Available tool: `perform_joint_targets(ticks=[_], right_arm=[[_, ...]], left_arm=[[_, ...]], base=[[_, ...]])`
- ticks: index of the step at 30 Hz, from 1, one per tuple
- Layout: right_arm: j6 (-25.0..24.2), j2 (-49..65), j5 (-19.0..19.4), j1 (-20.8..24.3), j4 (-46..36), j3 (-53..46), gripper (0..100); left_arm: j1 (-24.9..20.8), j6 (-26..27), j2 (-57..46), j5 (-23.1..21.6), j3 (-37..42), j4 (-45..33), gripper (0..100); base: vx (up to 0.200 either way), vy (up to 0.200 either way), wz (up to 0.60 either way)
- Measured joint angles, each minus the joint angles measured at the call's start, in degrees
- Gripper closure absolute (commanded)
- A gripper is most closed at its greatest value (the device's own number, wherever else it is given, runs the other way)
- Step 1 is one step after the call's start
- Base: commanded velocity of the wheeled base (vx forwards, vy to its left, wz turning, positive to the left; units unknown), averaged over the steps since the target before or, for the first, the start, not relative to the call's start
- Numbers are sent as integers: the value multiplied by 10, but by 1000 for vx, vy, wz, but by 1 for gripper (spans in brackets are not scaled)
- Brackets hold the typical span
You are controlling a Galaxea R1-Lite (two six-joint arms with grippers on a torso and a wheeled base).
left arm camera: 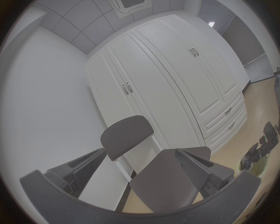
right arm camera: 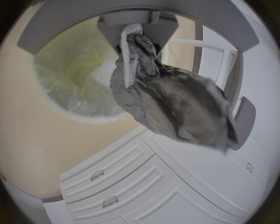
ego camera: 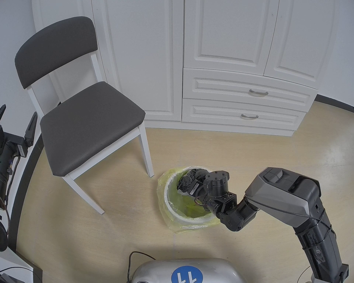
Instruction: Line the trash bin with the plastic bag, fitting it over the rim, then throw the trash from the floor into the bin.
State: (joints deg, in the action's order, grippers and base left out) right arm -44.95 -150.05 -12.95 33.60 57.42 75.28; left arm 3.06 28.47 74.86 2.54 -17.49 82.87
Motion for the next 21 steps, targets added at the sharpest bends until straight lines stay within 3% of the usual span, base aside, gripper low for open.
perform_joint_targets(ticks=[21], right_arm=[[47, -20, 1, 7, -93, -1, 100]], left_arm=[[0, 0, 1, 0, 1, 0, 0]], base=[[0, 0, 0]])
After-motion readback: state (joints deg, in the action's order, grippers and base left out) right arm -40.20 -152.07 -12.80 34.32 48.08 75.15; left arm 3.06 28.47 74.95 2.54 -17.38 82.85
